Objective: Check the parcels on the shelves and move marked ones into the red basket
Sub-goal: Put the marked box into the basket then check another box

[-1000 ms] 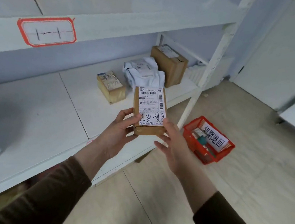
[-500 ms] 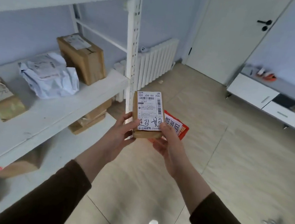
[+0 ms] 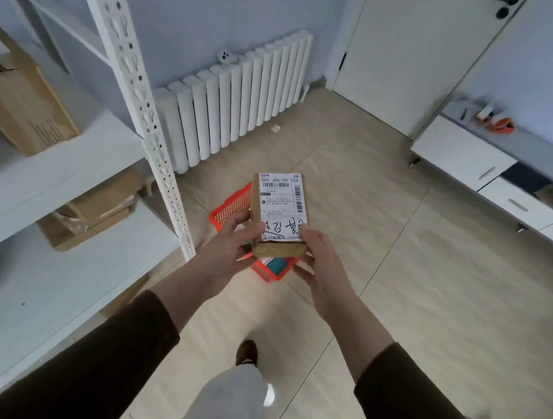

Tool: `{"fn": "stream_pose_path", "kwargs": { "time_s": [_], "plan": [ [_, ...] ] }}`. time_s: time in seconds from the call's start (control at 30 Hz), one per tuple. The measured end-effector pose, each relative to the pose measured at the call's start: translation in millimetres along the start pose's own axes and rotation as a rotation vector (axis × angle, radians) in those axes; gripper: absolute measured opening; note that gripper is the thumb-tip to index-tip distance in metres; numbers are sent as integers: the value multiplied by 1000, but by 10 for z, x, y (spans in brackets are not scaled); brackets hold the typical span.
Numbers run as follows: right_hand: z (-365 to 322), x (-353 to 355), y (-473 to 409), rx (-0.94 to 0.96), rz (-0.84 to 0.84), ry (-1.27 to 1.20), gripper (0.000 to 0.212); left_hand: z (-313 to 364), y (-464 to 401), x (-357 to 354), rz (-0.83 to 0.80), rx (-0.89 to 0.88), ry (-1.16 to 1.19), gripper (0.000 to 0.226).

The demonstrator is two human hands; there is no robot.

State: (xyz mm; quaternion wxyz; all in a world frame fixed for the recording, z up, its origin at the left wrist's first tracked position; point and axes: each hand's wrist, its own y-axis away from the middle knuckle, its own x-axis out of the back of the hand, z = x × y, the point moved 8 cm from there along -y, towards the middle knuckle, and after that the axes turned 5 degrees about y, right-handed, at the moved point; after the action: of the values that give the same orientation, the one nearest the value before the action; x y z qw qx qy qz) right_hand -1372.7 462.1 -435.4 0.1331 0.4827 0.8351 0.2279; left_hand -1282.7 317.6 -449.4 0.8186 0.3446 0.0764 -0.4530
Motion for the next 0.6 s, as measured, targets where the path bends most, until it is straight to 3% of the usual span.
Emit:
{"fn": "stream_pose_path", "kwargs": {
  "time_s": [0.23,0.4,0.6],
  "plan": [
    [-315,525,-1363,-71,5,121,29,-132,-1406,-360,25,71,38,54],
    [-380,805,-2290,-118,-20,212,36,-244,-2241,-490,36,136,9,58],
    [-46,929,-3436,-190,-142,399,42,-596,-2976,-481,216,195,71,36]
  ]
}}
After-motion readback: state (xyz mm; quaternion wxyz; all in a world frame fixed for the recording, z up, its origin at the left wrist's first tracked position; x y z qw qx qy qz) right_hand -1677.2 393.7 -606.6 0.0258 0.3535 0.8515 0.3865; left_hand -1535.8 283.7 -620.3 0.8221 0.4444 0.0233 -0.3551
